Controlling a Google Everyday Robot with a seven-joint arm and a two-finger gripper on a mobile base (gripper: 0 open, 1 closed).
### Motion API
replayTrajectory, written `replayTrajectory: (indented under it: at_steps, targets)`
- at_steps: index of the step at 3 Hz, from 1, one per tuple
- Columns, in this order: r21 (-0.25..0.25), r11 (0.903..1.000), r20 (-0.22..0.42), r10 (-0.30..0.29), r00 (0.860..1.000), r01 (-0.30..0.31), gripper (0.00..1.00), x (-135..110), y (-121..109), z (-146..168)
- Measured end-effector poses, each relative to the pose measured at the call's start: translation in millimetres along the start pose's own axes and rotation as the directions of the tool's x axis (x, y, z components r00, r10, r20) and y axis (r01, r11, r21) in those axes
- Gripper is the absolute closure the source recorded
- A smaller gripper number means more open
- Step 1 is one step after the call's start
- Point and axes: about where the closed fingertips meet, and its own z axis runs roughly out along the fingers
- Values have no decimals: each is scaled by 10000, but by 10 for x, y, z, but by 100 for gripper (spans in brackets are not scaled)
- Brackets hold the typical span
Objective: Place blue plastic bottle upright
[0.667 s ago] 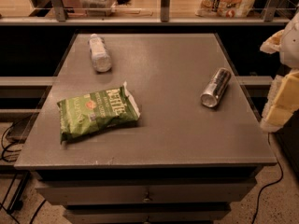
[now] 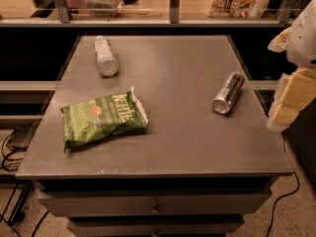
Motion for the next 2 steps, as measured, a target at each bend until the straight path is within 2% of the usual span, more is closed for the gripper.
replayTrajectory:
  at_steps: [1, 2]
  targets:
    - [-22, 9995, 69, 319, 9995, -319, 0, -93, -237, 128]
    - [-2, 9981, 361, 617, 9974, -617, 0, -261, -570, 255]
